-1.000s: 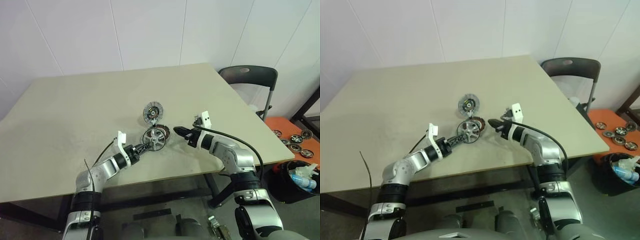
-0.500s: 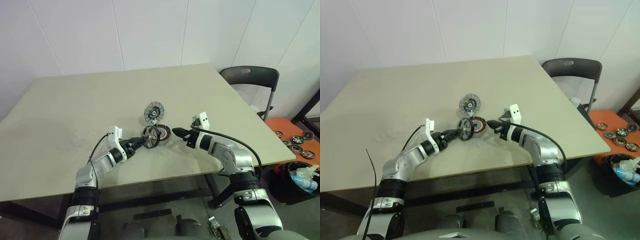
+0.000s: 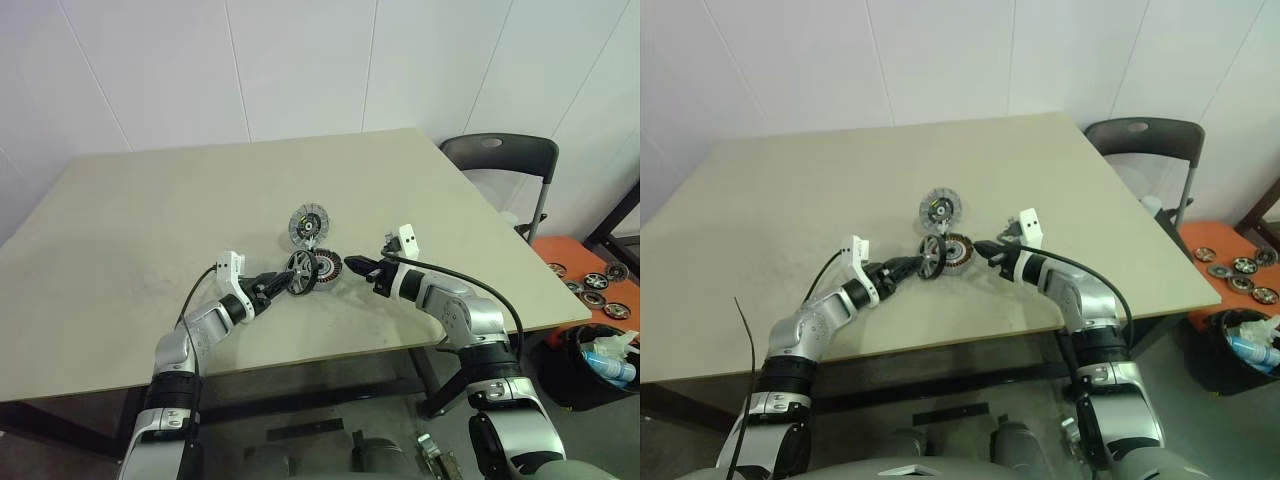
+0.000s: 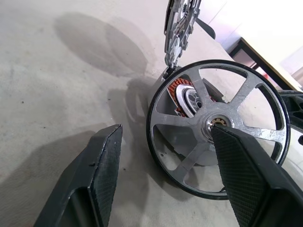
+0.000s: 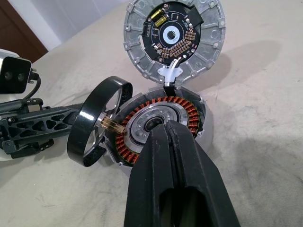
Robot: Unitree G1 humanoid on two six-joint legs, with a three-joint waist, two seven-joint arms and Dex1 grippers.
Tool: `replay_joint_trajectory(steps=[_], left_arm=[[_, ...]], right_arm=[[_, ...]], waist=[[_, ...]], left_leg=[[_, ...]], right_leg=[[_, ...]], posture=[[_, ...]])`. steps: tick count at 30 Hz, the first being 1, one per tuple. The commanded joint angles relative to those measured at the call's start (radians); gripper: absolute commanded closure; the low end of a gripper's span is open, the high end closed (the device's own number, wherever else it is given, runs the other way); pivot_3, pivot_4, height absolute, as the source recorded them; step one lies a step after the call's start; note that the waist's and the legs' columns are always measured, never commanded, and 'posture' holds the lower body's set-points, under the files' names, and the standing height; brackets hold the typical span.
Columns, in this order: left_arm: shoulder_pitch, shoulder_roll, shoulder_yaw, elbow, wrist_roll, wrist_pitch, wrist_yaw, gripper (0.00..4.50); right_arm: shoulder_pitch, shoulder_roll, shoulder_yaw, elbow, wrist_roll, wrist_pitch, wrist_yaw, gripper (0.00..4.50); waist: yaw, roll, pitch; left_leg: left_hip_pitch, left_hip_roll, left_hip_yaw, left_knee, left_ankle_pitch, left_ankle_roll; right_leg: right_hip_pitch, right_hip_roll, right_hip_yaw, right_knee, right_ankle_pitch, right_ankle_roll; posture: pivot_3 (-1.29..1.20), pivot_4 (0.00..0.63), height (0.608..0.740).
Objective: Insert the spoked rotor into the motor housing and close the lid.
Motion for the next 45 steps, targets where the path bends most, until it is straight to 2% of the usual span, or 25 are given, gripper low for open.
replay_joint_trajectory(steps=[1, 2, 4, 10, 13, 16, 30, 31, 32, 45], left_arm=[[0.011, -0.009, -0.022, 0.011, 0.006, 0.034, -0.007, 1.71], [0.012, -0.008, -0.025, 0.005, 0.000, 0.046, -0.015, 1.87], [0.017, -0.006, -0.034, -0.017, -0.010, 0.070, -0.033, 2.47], [0.034, -0.009, -0.049, -0.141, -0.063, 0.133, -0.094, 2.47], [0.037, -0.009, -0.048, -0.191, -0.085, 0.161, -0.101, 2.98], [0.029, -0.007, -0.044, -0.182, -0.079, 0.165, -0.086, 3.97], [0.027, -0.012, -0.031, -0.164, -0.085, 0.156, -0.069, 3.97], [0.026, -0.016, -0.023, -0.175, -0.096, 0.159, -0.067, 4.26], [0.026, -0.018, -0.018, -0.186, -0.107, 0.164, -0.068, 4.36], [0.025, -0.013, -0.003, -0.221, -0.146, 0.194, -0.055, 4.38]], right_arm=[[-0.027, 0.007, -0.009, -0.019, 0.008, -0.023, 0.001, 4.50], [-0.029, 0.007, -0.010, -0.018, 0.008, -0.023, 0.000, 4.50], [-0.032, 0.008, -0.011, -0.016, 0.009, -0.023, 0.000, 4.50], [-0.036, 0.007, -0.011, -0.013, 0.009, -0.026, 0.001, 4.50], [-0.037, 0.009, -0.011, -0.008, 0.007, -0.031, 0.002, 4.50], [-0.040, 0.011, -0.011, -0.002, 0.006, -0.037, 0.000, 4.50], [-0.042, 0.014, -0.006, 0.004, 0.003, -0.044, -0.001, 4.50], [-0.043, 0.016, -0.005, 0.005, 0.002, -0.044, -0.001, 4.50], [-0.044, 0.017, -0.003, 0.005, 0.002, -0.044, 0.000, 4.50], [-0.053, 0.021, 0.005, 0.021, -0.001, -0.050, 0.007, 4.50]], waist=[[0.000, 0.000, 0.000], [0.000, 0.000, 0.000], [0.000, 0.000, 0.000], [-0.001, 0.000, 0.000], [-0.002, 0.000, 0.000], [-0.006, 0.000, 0.001], [-0.005, 0.000, 0.001], [-0.005, 0.000, 0.001], [-0.005, 0.000, 0.001], [-0.006, 0.000, 0.001]], left_leg=[[0.000, 0.000, 0.000, 0.000, 0.000, 0.000], [0.000, 0.000, 0.000, 0.000, 0.000, 0.000], [0.000, 0.000, 0.000, 0.000, 0.000, 0.000], [-0.001, 0.000, 0.000, 0.000, 0.000, 0.000], [-0.002, 0.000, 0.000, -0.001, 0.000, 0.000], [-0.002, 0.000, 0.000, -0.001, 0.000, 0.000], [-0.002, 0.001, 0.000, -0.001, 0.000, 0.000], [-0.002, 0.001, 0.000, -0.001, 0.000, 0.000], [-0.002, 0.001, 0.000, -0.001, 0.000, 0.000], [-0.003, 0.001, 0.000, -0.002, 0.000, 0.000]], right_leg=[[0.000, 0.000, 0.000, 0.000, 0.000, 0.000], [0.000, 0.000, 0.000, 0.000, 0.000, 0.000], [0.000, 0.000, 0.000, 0.000, 0.000, 0.000], [-0.001, 0.000, 0.000, -0.001, 0.000, 0.000], [-0.002, 0.000, 0.000, -0.001, 0.000, 0.000], [-0.003, 0.000, 0.000, -0.001, 0.000, 0.000], [-0.003, 0.001, 0.000, -0.001, 0.000, 0.000], [-0.003, 0.001, 0.000, -0.001, 0.000, 0.000], [-0.003, 0.001, 0.000, -0.001, 0.000, 0.000], [-0.004, 0.000, 0.000, -0.001, 0.000, 0.000]], posture=[[0.00, 0.000, 0.740], [0.00, 0.000, 0.740], [0.00, 0.000, 0.740], [0.00, 0.000, 0.740], [0.00, 0.000, 0.740], [0.00, 0.000, 0.740], [0.00, 0.000, 0.740], [0.00, 0.000, 0.740], [0.00, 0.000, 0.740], [0.00, 0.000, 0.740]])
